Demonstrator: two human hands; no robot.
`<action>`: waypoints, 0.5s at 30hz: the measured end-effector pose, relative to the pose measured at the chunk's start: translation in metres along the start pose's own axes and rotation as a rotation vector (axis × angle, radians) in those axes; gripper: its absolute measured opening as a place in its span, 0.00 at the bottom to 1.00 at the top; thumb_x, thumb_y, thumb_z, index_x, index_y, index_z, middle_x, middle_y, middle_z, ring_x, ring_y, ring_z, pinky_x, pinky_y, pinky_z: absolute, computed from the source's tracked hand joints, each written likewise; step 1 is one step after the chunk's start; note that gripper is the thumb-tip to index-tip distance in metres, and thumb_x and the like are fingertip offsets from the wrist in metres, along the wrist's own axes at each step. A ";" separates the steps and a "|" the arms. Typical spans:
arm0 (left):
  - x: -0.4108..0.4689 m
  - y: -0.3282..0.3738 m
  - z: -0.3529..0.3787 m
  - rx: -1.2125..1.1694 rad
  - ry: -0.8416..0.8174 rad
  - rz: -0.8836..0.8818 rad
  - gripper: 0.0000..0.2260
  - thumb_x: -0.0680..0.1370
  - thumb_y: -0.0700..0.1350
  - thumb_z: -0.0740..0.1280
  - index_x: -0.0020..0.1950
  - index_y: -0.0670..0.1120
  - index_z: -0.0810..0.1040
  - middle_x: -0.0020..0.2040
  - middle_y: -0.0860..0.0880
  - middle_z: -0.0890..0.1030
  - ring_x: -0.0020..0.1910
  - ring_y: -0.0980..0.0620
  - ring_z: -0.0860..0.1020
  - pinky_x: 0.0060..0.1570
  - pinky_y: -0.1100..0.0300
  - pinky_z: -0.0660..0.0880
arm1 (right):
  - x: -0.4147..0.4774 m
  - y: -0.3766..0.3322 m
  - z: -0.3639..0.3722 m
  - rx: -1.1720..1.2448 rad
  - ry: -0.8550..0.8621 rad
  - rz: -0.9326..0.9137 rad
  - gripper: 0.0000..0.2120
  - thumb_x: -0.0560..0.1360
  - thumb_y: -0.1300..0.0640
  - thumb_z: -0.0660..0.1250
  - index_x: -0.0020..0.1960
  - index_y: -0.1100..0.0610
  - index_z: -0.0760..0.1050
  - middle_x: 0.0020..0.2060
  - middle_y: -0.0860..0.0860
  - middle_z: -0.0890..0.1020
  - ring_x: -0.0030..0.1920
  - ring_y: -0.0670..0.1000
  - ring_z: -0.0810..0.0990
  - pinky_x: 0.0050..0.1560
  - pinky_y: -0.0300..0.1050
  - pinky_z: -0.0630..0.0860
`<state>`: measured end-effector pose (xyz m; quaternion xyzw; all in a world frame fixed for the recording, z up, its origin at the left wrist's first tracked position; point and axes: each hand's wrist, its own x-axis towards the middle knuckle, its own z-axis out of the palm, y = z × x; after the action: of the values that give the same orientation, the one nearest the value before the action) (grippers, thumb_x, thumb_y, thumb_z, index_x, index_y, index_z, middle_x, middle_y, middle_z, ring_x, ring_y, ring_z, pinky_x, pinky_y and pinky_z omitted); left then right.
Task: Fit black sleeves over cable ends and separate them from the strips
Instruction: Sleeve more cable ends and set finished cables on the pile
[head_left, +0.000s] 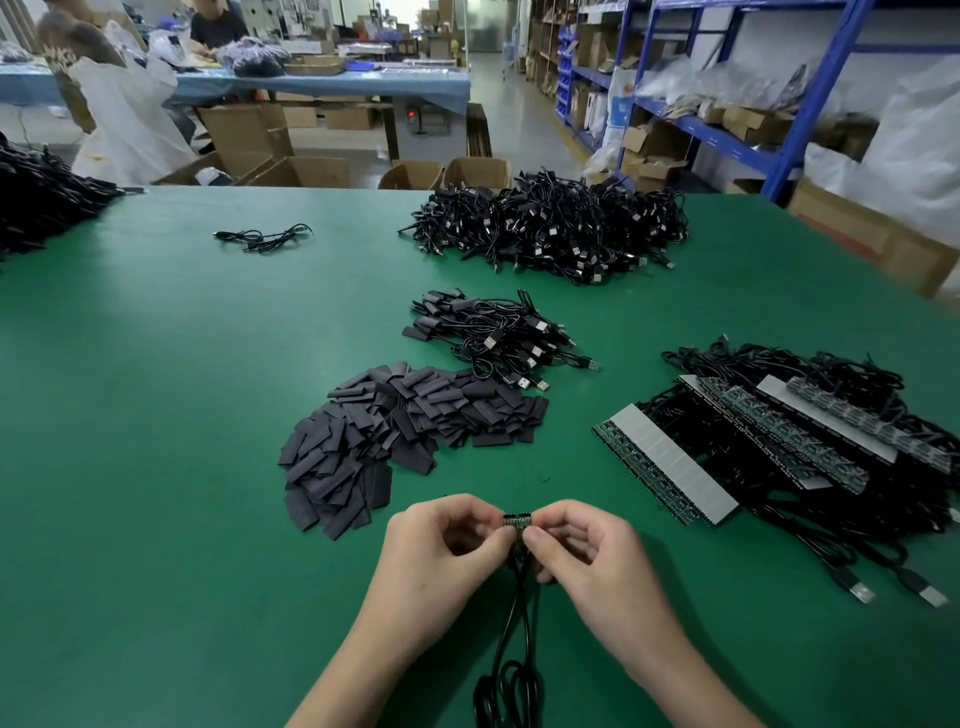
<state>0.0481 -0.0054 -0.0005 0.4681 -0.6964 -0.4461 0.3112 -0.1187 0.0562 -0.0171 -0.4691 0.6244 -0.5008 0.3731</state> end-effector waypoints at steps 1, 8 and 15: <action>0.000 0.000 0.000 0.014 0.000 0.005 0.05 0.75 0.45 0.76 0.40 0.51 0.83 0.36 0.54 0.84 0.36 0.56 0.83 0.39 0.66 0.75 | 0.000 -0.001 -0.001 -0.033 0.006 0.005 0.05 0.77 0.59 0.74 0.45 0.50 0.83 0.38 0.49 0.87 0.37 0.47 0.85 0.41 0.42 0.82; -0.004 0.001 0.004 0.100 0.031 0.034 0.08 0.75 0.45 0.75 0.38 0.51 0.80 0.34 0.55 0.83 0.33 0.56 0.81 0.37 0.62 0.78 | -0.004 -0.003 0.001 -0.306 0.060 -0.093 0.10 0.77 0.56 0.74 0.39 0.48 0.77 0.33 0.42 0.83 0.34 0.43 0.81 0.34 0.36 0.76; -0.005 0.005 0.010 0.084 0.065 0.016 0.10 0.74 0.42 0.76 0.36 0.51 0.78 0.32 0.56 0.81 0.29 0.62 0.75 0.32 0.70 0.70 | -0.007 -0.002 0.010 -0.369 0.126 -0.088 0.12 0.77 0.57 0.74 0.38 0.48 0.75 0.36 0.40 0.81 0.35 0.44 0.79 0.34 0.32 0.71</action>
<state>0.0398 0.0037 -0.0004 0.4895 -0.7077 -0.3986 0.3173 -0.1069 0.0603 -0.0170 -0.5240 0.7067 -0.4221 0.2186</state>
